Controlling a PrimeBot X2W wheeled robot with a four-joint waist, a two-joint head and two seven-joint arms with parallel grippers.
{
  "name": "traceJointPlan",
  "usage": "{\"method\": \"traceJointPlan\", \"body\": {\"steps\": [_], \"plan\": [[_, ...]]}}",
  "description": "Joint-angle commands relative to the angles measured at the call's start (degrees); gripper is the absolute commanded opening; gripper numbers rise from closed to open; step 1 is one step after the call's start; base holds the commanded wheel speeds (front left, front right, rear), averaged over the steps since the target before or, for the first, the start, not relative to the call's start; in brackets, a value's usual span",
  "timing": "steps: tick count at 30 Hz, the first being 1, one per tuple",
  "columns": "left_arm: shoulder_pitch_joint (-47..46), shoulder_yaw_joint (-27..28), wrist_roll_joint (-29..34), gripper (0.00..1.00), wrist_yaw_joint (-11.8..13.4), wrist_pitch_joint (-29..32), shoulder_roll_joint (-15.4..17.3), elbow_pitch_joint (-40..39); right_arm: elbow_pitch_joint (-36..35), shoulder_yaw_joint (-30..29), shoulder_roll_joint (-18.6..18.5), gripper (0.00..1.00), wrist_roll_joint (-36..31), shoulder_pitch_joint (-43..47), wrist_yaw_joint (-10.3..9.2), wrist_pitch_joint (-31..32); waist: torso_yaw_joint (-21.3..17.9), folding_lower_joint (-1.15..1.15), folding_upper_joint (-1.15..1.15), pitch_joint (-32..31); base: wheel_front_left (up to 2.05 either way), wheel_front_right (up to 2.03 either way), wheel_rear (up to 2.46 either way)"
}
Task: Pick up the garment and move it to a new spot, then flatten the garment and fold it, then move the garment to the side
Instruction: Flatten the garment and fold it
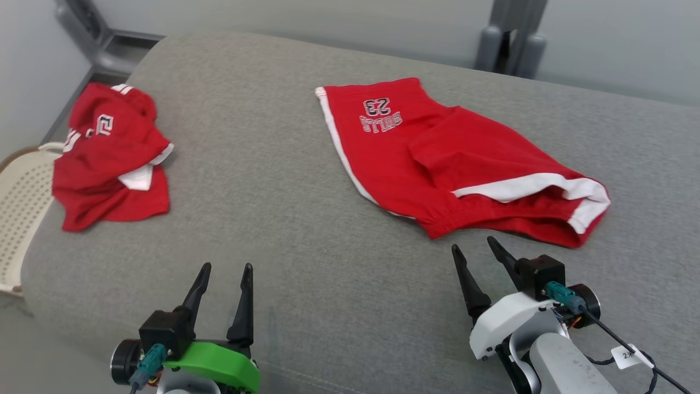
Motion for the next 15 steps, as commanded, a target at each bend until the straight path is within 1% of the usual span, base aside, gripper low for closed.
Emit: {"method": "traceJointPlan", "body": {"steps": [1,4,8,15], "plan": [[-0.89,-0.18,-0.18,1.00,0.02,0.01,0.06,-0.45,1.44,-0.45,-0.18,1.00,-0.16,-1.29,-0.10,-0.03,9.84,0.00,0.00,4.52,0.00,0.00,0.00],[-0.96,-0.55,-0.71,1.00,-0.03,0.01,-0.02,-1.18,2.89,-1.10,-0.21,1.00,-0.43,-2.27,-0.10,-0.03,11.92,0.00,0.00,5.75,0.00,0.00,0.00],[-1.11,-1.26,-1.37,1.00,-0.11,0.01,0.00,-1.88,3.28,-2.13,-0.25,1.00,-1.59,-2.99,-0.10,-0.03,13.32,0.00,0.00,7.09,0.00,0.00,0.00],[-1.30,-2.27,-2.42,1.00,0.41,0.01,0.01,-2.13,2.91,-5.69,-0.19,1.00,-4.28,-3.23,-0.10,-0.03,13.32,0.00,0.00,7.73,0.00,0.00,0.00]]}}
